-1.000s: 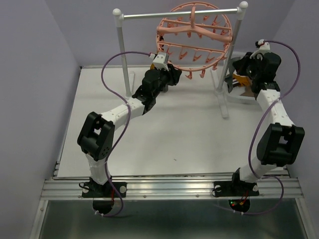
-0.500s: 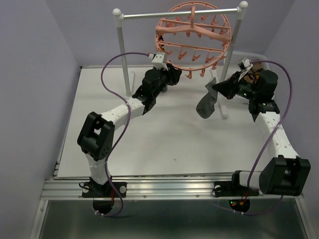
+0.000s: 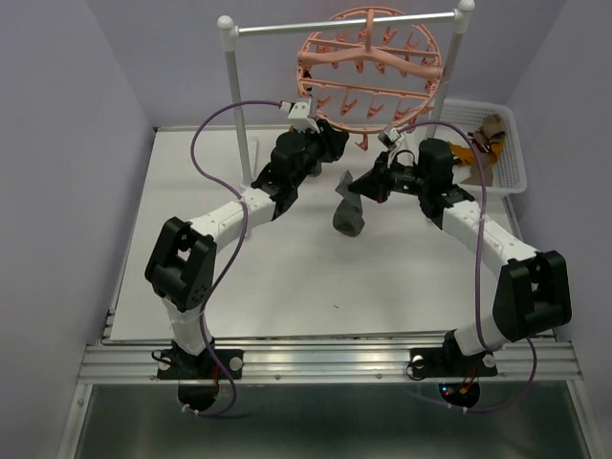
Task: Clip the socks to the hanger
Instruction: Clamp the sock onto the hanger.
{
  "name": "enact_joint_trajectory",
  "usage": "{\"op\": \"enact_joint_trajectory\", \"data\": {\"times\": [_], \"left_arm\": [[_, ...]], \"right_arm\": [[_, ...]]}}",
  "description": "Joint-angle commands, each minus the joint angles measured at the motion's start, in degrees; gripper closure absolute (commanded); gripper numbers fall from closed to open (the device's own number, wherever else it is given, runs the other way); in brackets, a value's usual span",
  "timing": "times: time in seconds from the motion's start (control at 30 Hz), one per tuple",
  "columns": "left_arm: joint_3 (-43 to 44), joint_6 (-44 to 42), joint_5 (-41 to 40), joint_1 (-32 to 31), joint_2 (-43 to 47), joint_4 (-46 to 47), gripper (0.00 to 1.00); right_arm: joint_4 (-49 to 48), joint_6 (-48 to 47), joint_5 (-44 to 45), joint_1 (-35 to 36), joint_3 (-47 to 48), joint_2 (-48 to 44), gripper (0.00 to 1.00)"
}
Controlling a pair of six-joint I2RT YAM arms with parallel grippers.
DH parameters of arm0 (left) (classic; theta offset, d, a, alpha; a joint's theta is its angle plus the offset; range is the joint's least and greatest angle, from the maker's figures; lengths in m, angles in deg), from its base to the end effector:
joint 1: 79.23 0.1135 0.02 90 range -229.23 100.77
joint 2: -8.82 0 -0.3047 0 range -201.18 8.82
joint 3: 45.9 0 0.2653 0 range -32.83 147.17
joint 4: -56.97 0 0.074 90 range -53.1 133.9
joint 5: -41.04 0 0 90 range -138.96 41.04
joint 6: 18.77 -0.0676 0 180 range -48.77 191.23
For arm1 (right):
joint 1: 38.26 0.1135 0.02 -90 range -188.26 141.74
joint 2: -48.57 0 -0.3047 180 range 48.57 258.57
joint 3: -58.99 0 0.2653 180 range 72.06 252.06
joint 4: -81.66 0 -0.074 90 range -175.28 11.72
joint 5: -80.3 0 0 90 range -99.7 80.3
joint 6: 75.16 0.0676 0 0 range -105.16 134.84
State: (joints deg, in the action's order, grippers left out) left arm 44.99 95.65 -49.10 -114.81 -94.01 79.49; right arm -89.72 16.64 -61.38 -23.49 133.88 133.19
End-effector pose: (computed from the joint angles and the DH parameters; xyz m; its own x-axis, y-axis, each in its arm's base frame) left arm 0.3957 -0.2829 0.3817 -0.1038 -0.4341 -0.8949 0.5897 0.6976 -0.4068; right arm 0.3374 0.1438 0.3355 -0.3319 -0.0674 -0.9409 -0.8681 0.4120 0.2767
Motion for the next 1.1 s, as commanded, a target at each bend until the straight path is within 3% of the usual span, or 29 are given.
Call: {"op": "enact_joint_trajectory", "data": {"times": [0.0,0.17,0.33,1.07], "left_arm": [[0.32,3.87,-4.51,0.42,4.83,3.17,1.00],[-0.13,6.25,-6.80,0.42,5.09,3.17,1.00],[-0.48,7.30,-7.06,0.33,5.27,3.17,1.00],[-2.24,8.97,-5.66,0.33,4.65,5.27,1.00]], "right_arm": [[-16.19,6.54,9.22,1.66,-0.29,-0.51,0.99],[-26.55,10.40,14.56,4.74,-2.85,1.33,0.99],[-27.11,11.91,20.12,5.27,-1.62,3.71,0.99],[-32.38,18.50,17.85,6.33,-0.47,5.21,0.99]]}}
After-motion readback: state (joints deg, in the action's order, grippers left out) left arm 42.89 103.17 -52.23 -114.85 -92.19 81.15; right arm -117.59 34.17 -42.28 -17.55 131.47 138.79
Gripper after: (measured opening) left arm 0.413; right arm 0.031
